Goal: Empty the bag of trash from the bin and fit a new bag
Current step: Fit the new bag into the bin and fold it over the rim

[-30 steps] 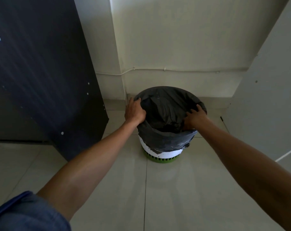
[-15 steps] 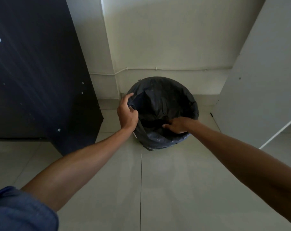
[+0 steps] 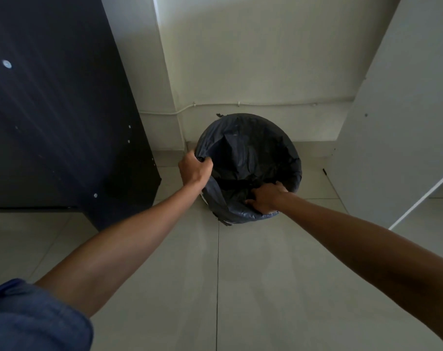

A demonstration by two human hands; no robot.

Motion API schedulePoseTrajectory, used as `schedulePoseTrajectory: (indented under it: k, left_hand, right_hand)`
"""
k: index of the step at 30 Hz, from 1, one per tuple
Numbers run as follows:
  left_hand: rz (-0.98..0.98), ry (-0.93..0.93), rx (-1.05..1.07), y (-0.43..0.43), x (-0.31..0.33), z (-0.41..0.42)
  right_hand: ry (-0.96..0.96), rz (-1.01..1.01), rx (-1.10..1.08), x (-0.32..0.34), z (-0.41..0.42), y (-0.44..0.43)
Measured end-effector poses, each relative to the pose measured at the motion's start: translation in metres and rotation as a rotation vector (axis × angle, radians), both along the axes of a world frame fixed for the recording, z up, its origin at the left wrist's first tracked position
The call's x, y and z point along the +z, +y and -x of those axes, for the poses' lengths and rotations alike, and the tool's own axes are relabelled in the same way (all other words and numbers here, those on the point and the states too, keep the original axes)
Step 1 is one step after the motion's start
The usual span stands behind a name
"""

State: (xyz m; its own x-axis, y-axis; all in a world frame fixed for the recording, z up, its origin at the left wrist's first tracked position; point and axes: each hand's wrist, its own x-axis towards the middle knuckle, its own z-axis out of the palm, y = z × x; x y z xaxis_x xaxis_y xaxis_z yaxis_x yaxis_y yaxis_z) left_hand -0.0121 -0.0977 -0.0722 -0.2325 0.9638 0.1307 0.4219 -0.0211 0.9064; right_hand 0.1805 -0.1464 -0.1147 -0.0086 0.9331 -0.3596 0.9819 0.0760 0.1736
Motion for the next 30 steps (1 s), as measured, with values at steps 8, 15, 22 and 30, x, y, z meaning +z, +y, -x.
schedulePoseTrajectory:
  k: [8,15,22,30]
  left_hand:
    - [0.013,-0.316,0.129,-0.007,-0.017,0.007]
    - [0.020,-0.108,0.051,-0.022,-0.042,-0.006]
    - [-0.113,0.368,-0.257,0.013,-0.038,0.006]
    - [-0.290,0.432,-0.069,-0.032,-0.062,0.005]
  right_hand:
    - [0.360,0.126,-0.062,-0.001,0.032,0.000]
    - [0.282,0.133,-0.059,-0.012,0.013,0.002]
    - [0.218,0.281,-0.151,-0.039,-0.006,-0.005]
    - [0.262,0.080,-0.049,-0.015,0.007,0.000]
